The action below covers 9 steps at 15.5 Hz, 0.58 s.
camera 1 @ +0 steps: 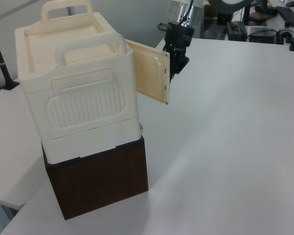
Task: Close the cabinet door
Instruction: 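Push the cream door with the gripper, swinging it shut against the box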
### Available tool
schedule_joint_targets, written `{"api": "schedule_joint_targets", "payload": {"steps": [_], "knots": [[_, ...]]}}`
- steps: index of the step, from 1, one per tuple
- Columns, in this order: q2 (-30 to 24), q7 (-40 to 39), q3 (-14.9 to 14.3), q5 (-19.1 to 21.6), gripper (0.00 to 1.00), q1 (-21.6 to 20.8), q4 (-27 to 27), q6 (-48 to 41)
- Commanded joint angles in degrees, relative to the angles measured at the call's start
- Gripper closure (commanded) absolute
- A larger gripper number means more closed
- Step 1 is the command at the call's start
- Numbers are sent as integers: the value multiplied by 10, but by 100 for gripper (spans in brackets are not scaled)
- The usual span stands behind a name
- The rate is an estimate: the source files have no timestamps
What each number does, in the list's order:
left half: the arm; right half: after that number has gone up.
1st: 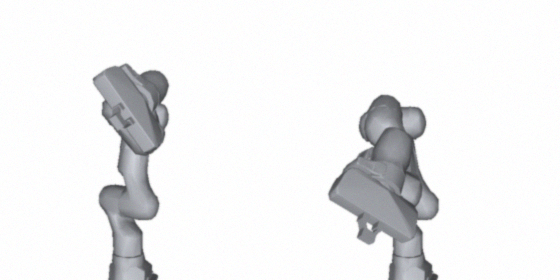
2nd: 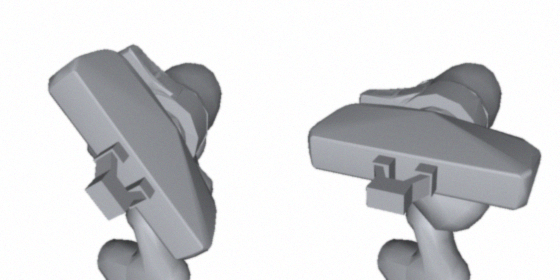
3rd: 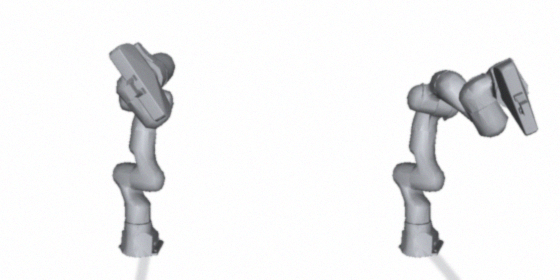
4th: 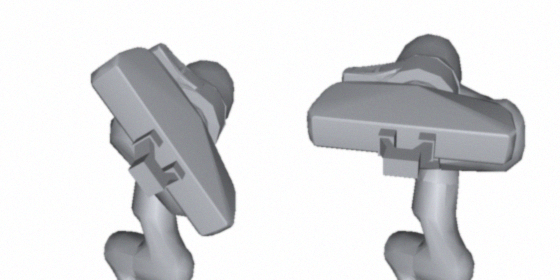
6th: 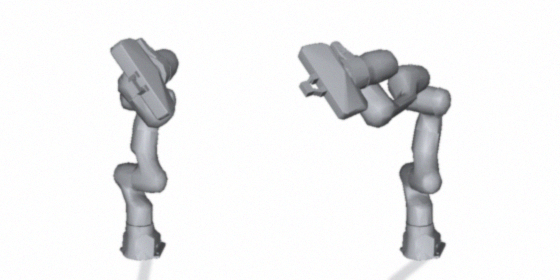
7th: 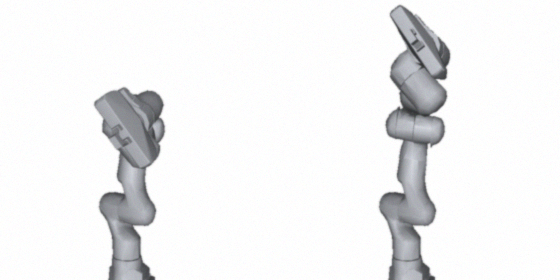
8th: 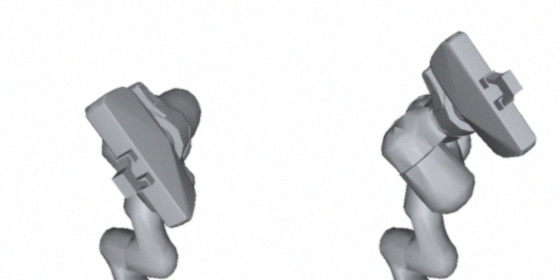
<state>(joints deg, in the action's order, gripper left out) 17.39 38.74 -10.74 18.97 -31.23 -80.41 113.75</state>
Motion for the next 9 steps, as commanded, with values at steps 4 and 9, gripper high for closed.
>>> {"api": "schedule_joint_targets", "payload": {"steps": [4, 9], "knots": [[22, 34, -9, -12, 100, -22, 4, 73], [38, 35, -8, -13, 100, -25, 5, 158]]}}
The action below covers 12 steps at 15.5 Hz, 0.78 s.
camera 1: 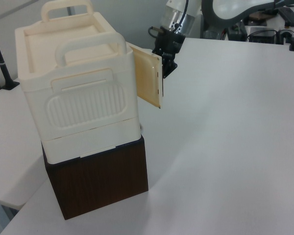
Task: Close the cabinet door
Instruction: 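Push the cream door with the gripper, swinging it shut against the box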
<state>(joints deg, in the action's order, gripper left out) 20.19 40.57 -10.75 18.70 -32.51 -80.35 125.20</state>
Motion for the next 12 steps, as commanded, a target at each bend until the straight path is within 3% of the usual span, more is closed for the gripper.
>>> {"api": "schedule_joint_targets", "payload": {"steps": [1, 12], "knots": [[11, 19, -8, -9, 100, -13, 9, 57], [40, 81, -8, -9, 100, -31, 28, 130]]}}
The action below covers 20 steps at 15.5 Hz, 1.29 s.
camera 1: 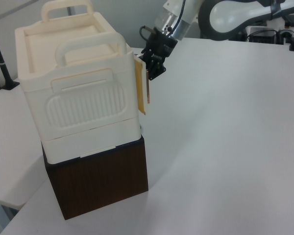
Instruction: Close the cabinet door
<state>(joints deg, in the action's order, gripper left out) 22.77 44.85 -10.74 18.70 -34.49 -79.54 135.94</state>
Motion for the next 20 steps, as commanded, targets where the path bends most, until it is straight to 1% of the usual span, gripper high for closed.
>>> {"api": "schedule_joint_targets", "payload": {"steps": [1, 2, 3, 9, 14, 16, 18, 20], "knots": [[14, 43, -8, -9, 100, -11, 20, 32], [15, 44, -7, -9, 100, -13, 19, 43], [16, 43, -7, -8, 97, -13, 19, 54], [23, 45, -7, -2, 97, -21, 19, 64], [29, 62, -7, -4, 97, -22, 20, 92], [35, 60, -7, -7, 97, -31, 19, 101], [34, 55, -8, -13, 97, -31, 14, 99], [24, 22, -7, -16, 97, -33, 1, 65]]}}
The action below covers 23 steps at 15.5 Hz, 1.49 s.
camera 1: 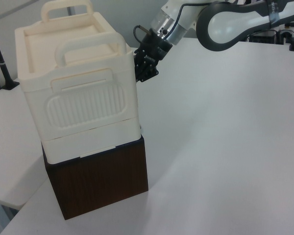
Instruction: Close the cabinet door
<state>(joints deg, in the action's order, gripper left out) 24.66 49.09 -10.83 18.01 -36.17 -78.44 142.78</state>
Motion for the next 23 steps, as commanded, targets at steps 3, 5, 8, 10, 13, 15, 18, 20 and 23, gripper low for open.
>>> {"api": "schedule_joint_targets", "payload": {"steps": [3, 5, 8, 10, 13, 15, 18, 20, 23], "knots": [[-15, -99, -8, -3, 97, 5, -17, -120], [-33, -153, -9, -3, 97, 12, -18, -211], [-58, -224, -13, -3, 96, 50, -17, -344], [-78, -281, -14, -10, 85, 81, -17, -418], [-109, -338, -15, -23, 80, 136, -17, -505], [-127, -356, -15, -45, 67, 174, -18, -547], [-141, -390, -15, -91, 20, 214, -18, -587], [-148, -392, -15, -117, 0, 233, -19, -598], [-151, -396, -15, -142, 0, 252, -23, -594]]}}
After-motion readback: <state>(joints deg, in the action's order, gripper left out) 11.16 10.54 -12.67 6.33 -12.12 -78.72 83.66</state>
